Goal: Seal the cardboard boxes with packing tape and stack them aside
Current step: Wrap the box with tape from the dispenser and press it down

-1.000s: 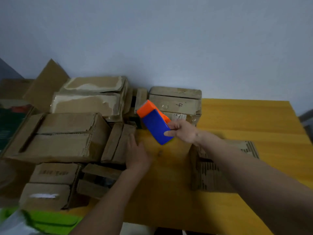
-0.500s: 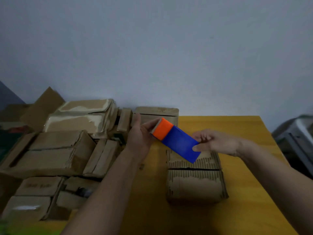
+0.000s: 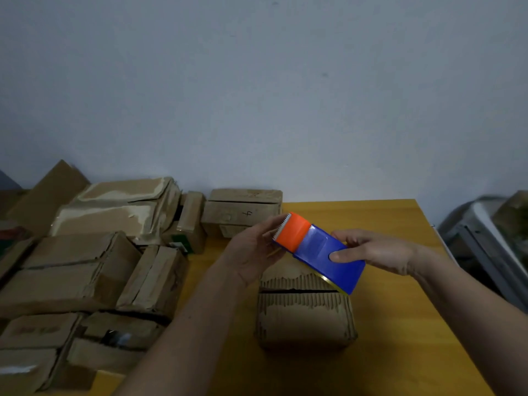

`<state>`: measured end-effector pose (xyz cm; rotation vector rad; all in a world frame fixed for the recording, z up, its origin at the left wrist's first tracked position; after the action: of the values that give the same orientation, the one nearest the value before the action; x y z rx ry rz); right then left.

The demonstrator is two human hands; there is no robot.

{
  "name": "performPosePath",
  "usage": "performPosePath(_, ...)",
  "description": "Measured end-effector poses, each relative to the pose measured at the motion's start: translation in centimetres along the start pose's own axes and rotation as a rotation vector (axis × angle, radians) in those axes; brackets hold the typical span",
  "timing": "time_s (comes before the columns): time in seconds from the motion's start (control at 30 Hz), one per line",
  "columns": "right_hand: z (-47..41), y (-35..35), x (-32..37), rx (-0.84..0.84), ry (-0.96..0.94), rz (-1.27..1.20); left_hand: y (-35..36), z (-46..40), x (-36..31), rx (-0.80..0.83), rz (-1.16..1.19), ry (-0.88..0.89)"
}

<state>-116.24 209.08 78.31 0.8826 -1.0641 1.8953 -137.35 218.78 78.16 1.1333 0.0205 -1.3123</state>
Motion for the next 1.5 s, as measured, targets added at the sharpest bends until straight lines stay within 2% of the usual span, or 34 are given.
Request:
performPosePath(0.13,-0.1,0.4,0.1,-0.081,-0.004,-0.035,0.3,-0.1,0.5,-0.01,0.034,-0.024)
performPosePath(0.27,-0.2,0.8,0.3,-0.135,-0.011,-0.041,0.2,-0.5,0.4,-0.106,0.048,-0.027)
performPosePath(0.57,0.3,0.8,0.4,-0.128,0.035,0.095,-0.4,-0.1,0.1,-0.152,-0.047,-0.135)
performPosePath(0.7,0.3,1.2,1.1,-0.116,0.034,0.135,-0.3,-0.5,0.1,-0.196,-0.153,-0.043)
performPosePath(0.83,0.3,1.5,1.9,-0.13,0.022,0.122,-0.5,-0.5,0.2,-0.251,-0.15,0.067)
performPosePath(0.97,0.5,1.6,2.4,-0.067,0.056,0.176,-1.1,-0.2,1.1,-0.316,-0.239,0.127)
performPosePath(1.27,0.8,1.8,2.8,0.08,0.167,0.287,-3.4,1.5,3.4,-0.448,-0.224,0.124)
performPosePath(1.5,-0.2,2.0,3.2,0.159,0.243,0.406,-5.5,1.8,3.9,-0.55,-0.25,0.192)
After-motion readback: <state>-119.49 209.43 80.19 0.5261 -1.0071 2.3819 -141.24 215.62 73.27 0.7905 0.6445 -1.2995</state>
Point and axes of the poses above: each hand's wrist, its own z-axis away from the middle knuckle, its own y-axis out of the palm, x = y × z, the point moved 1 cm from there along -z, towards the middle knuckle, and after that the axes turned 15 degrees about z, right-handed, at the moved point
